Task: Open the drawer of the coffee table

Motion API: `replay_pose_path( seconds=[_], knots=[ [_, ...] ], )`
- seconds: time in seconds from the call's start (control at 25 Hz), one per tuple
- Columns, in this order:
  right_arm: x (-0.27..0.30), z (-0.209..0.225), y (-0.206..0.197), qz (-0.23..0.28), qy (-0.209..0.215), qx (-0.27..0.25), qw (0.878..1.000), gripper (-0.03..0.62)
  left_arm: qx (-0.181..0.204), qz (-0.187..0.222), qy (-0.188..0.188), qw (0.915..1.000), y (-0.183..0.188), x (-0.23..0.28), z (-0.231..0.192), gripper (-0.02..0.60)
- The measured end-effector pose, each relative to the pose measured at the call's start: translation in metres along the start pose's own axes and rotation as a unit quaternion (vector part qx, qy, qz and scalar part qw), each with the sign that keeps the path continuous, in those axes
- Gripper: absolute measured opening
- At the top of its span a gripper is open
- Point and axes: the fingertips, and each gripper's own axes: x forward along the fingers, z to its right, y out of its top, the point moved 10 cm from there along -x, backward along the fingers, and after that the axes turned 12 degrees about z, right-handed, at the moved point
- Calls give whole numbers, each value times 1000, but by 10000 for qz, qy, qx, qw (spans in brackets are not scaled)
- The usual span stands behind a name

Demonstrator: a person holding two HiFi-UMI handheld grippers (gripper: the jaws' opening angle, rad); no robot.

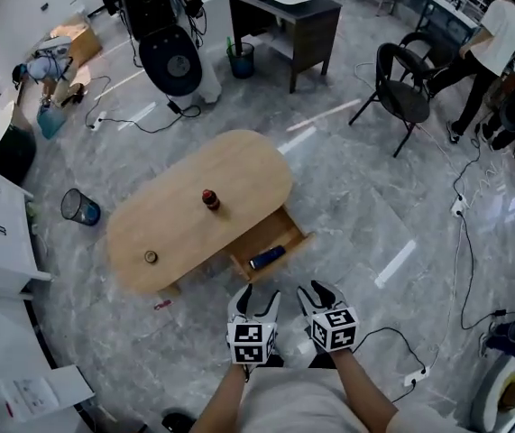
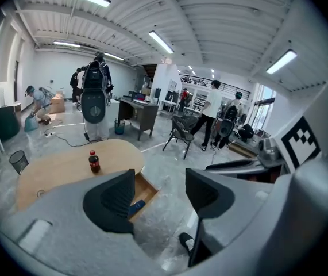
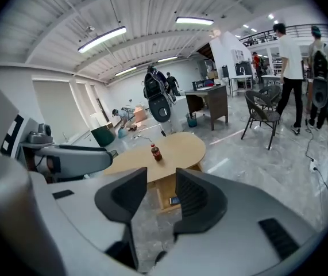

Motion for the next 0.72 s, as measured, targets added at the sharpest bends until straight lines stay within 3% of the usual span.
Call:
replay_pose_path(
  seconds=[0.2, 0.4, 0.72],
  knots=[
    [-18, -30, 3, 318, -132, -151, 9993, 163, 440, -91, -223, 9987, 7, -26, -4, 281],
    [-35, -59, -12, 298, -265, -178, 9990, 163, 243, -129, 71, 9996, -6, -69, -19, 281],
    [-42, -76, -26, 290, -196, -86, 9994, 139, 446, -185, -71, 9988, -17, -96, -21, 278]
  ],
)
